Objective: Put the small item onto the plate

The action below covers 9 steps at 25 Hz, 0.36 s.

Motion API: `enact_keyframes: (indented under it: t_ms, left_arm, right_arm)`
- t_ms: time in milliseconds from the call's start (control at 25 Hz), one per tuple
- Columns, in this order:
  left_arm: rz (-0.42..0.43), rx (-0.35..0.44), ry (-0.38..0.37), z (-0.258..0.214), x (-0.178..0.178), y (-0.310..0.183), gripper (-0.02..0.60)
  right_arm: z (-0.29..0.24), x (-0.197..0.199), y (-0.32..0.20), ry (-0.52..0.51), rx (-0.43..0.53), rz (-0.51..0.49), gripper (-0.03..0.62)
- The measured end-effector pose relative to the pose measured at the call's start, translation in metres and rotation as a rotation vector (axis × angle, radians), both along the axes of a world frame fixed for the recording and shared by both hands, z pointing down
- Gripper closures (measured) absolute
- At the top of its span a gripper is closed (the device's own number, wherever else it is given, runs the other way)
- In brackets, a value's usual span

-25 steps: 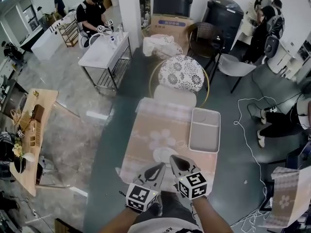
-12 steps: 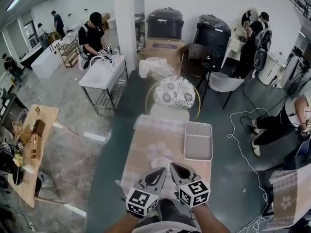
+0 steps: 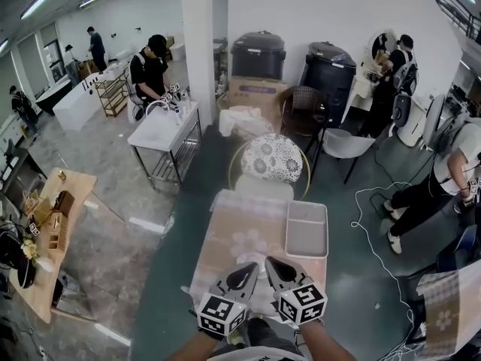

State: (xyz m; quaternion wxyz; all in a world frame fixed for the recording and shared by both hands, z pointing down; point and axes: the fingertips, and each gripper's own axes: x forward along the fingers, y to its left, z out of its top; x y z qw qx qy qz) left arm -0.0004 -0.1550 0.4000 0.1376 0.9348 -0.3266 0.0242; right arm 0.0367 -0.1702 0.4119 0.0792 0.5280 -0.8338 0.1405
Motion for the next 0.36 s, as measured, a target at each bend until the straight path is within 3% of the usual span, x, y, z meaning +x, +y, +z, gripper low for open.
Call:
enact_keyframes:
  t_ms: [360]
  left_arm:
    - [-0.013, 0.009, 0.005, -0.006, -0.012, 0.004, 0.577]
  right_arm:
    - [-0.006, -0.013, 0.003, 0.016, 0.010, -0.020, 0.580]
